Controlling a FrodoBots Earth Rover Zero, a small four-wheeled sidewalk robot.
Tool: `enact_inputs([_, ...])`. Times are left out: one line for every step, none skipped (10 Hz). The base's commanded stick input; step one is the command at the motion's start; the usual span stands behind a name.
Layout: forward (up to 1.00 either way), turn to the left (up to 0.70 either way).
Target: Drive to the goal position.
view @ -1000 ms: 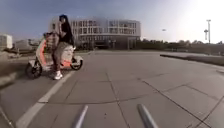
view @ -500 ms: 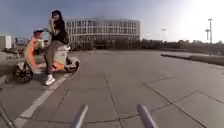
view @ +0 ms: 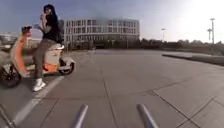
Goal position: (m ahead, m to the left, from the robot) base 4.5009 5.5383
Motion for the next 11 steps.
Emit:
enact_inputs([0.7, -0.08])
enact_inputs([0.7, 0.0])
enact_inputs([0.7, 0.0])
enact_inputs([0.7, 0.0])
enact_inputs([0.7, 0.0])
enact_inputs([0.7, 0.0])
enact_inputs([0.7, 0.0])
enact_inputs([0.7, 0.0])
enact_inputs([0.7, 0.0])
enact_inputs([0.7, 0.0])
enact_inputs([0.7, 0.0])
